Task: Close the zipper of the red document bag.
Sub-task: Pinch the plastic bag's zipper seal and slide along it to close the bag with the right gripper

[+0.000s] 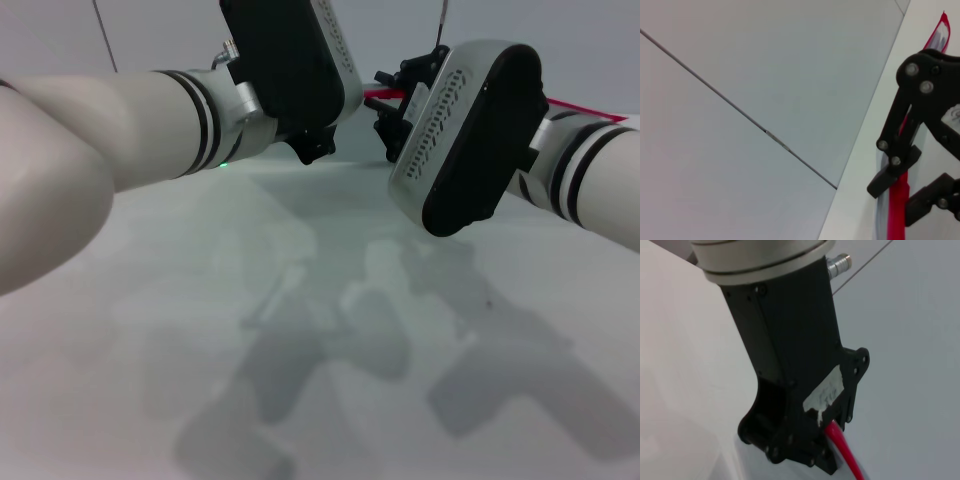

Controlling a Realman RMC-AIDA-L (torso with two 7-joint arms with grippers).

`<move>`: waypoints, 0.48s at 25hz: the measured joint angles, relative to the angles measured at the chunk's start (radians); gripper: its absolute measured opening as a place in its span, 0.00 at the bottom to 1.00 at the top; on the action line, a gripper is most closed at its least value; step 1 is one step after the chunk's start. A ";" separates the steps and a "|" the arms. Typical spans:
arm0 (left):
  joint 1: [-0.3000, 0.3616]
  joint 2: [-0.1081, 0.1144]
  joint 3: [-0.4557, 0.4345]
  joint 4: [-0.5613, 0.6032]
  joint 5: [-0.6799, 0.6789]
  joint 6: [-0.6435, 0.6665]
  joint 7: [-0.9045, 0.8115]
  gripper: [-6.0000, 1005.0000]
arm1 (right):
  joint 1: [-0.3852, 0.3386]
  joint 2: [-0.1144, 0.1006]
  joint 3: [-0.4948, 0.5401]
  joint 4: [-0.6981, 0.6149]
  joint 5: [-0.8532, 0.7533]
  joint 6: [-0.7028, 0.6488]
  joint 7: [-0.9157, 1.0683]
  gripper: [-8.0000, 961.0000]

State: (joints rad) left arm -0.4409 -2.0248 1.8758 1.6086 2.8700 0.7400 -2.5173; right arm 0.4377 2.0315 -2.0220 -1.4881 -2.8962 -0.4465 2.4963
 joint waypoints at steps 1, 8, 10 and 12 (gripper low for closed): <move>0.000 0.000 0.000 0.000 0.000 0.000 0.000 0.06 | 0.000 0.000 0.000 0.000 0.000 0.002 0.003 0.23; 0.000 0.000 0.000 0.001 0.000 -0.002 0.000 0.06 | 0.002 0.001 0.004 0.004 0.000 0.019 0.034 0.19; 0.001 0.000 0.000 0.001 0.000 -0.003 0.000 0.06 | 0.001 0.001 0.008 0.004 0.000 0.020 0.037 0.18; 0.001 0.000 0.000 0.001 0.000 -0.003 0.000 0.06 | 0.001 0.001 0.010 0.004 0.000 0.020 0.038 0.17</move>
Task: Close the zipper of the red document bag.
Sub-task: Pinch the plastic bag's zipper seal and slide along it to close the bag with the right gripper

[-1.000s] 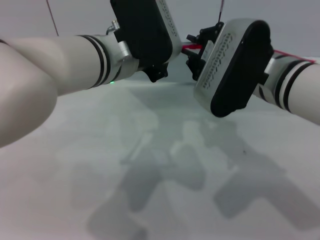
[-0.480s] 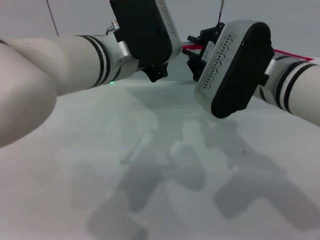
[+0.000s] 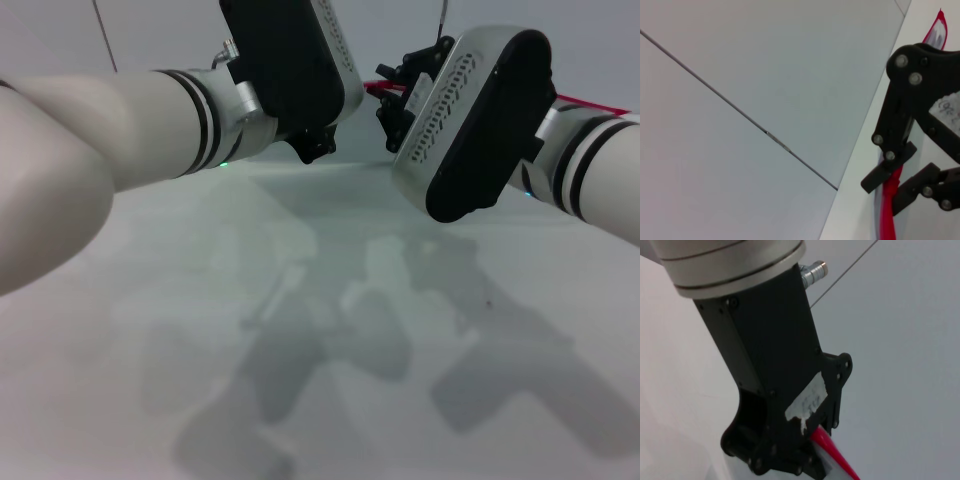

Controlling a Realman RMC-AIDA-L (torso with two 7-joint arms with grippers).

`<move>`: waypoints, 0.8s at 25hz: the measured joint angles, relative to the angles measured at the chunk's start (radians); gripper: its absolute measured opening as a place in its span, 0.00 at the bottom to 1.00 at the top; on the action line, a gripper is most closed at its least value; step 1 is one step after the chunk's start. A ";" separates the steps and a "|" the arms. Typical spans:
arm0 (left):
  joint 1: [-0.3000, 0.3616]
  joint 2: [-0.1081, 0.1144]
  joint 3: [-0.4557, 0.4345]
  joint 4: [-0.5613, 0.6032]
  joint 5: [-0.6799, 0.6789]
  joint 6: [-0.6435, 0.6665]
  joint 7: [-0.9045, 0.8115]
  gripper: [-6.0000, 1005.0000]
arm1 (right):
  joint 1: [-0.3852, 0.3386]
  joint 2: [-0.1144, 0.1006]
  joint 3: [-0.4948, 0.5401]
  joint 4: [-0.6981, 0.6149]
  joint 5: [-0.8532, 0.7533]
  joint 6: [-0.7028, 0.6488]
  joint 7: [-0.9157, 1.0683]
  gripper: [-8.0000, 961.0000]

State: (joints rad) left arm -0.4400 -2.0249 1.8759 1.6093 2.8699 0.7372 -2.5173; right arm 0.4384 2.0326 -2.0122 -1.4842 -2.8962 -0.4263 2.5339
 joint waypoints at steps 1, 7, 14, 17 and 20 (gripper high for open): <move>0.000 0.000 0.000 0.000 0.000 0.000 0.000 0.06 | -0.001 0.000 0.001 0.000 0.000 0.000 0.000 0.17; 0.002 0.000 0.000 0.000 0.000 0.000 0.000 0.06 | -0.001 -0.002 0.003 0.000 0.000 0.001 0.010 0.15; -0.002 0.000 0.000 0.000 0.000 0.002 0.000 0.06 | 0.003 -0.002 0.002 -0.003 0.000 -0.005 0.010 0.13; -0.004 0.000 0.000 0.000 0.000 0.003 0.000 0.06 | 0.004 -0.002 -0.001 -0.005 0.000 -0.006 0.010 0.12; -0.005 0.000 0.000 0.000 0.000 0.004 0.000 0.06 | 0.005 -0.003 -0.003 -0.007 0.000 -0.007 0.010 0.12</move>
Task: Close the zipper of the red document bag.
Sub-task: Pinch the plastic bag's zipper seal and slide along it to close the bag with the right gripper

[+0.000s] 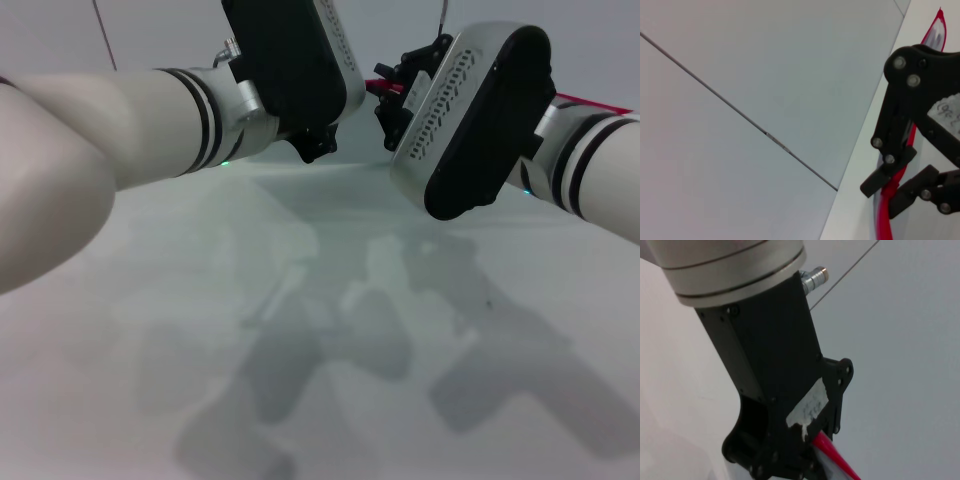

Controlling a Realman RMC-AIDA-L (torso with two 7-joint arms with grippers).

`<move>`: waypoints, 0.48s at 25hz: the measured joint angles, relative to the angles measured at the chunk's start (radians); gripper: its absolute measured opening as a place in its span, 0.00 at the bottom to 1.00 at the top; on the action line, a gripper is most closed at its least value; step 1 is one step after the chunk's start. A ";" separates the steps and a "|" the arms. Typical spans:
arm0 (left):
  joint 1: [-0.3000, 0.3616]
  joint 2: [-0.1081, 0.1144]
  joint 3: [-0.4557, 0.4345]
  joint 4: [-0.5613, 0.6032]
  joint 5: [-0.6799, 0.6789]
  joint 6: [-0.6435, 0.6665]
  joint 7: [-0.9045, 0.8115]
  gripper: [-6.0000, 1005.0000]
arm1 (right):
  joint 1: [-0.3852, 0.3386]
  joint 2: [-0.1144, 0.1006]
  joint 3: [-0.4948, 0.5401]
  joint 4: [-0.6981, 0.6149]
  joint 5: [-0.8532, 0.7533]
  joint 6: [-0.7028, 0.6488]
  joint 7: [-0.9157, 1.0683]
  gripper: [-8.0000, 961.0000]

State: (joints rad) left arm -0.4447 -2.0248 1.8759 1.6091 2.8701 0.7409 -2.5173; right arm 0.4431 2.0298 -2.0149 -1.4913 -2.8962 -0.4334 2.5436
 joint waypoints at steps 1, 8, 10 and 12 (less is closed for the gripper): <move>0.000 0.000 0.000 0.000 0.000 0.000 0.000 0.06 | 0.000 0.000 0.000 -0.001 0.000 0.000 0.000 0.12; 0.000 0.000 0.000 0.000 0.000 0.000 0.000 0.06 | 0.002 0.000 -0.001 -0.002 0.000 -0.001 -0.001 0.10; 0.000 0.000 0.000 0.000 0.000 0.000 0.000 0.06 | 0.002 0.000 0.001 0.000 0.000 -0.001 -0.001 0.10; 0.000 0.000 0.000 0.000 0.000 0.000 0.000 0.06 | 0.002 0.000 0.003 0.002 0.000 -0.001 -0.001 0.10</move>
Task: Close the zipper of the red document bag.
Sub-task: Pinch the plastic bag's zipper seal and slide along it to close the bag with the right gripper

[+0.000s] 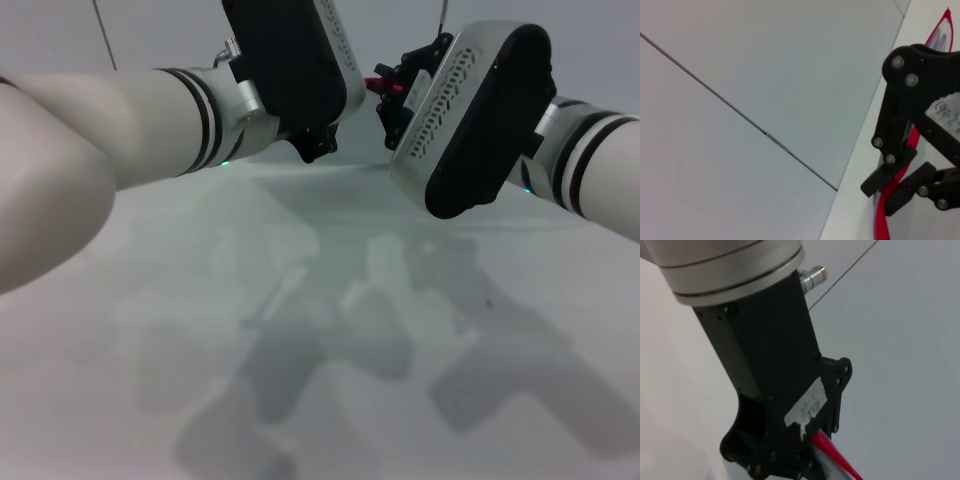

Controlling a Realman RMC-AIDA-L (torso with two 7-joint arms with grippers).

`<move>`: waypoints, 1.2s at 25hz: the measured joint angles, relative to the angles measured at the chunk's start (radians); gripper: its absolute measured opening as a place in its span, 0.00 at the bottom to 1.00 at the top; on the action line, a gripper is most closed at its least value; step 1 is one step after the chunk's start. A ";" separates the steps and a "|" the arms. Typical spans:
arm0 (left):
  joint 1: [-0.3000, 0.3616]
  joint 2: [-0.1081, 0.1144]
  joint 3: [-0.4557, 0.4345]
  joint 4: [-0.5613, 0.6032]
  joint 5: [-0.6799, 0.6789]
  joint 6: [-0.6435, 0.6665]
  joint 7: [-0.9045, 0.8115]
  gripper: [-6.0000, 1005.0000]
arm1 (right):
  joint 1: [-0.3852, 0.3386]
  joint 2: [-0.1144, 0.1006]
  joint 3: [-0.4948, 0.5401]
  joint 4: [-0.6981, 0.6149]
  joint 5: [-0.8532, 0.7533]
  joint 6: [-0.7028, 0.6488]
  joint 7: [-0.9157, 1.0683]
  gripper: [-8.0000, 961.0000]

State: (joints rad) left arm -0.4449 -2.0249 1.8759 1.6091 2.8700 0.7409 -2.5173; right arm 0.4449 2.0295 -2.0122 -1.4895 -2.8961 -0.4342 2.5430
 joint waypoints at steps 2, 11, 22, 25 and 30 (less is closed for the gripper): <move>0.000 0.000 0.000 0.000 0.000 0.000 0.000 0.06 | 0.000 0.000 0.000 0.001 0.000 0.000 0.000 0.09; 0.009 0.000 -0.005 0.009 0.000 -0.001 0.000 0.06 | -0.005 0.000 0.019 0.004 0.000 0.000 0.000 0.10; 0.062 0.009 -0.027 0.064 0.002 -0.005 0.011 0.06 | -0.017 0.000 0.112 0.056 0.000 -0.002 -0.001 0.13; 0.078 0.008 -0.044 0.072 0.002 -0.007 0.023 0.06 | -0.024 0.002 0.169 0.088 0.000 0.004 0.000 0.14; 0.088 0.005 -0.066 0.079 0.002 -0.012 0.029 0.06 | -0.029 0.002 0.230 0.116 0.000 0.008 0.001 0.16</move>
State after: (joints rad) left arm -0.3566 -2.0194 1.8098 1.6879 2.8716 0.7288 -2.4882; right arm 0.4163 2.0310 -1.7825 -1.3730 -2.8961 -0.4266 2.5441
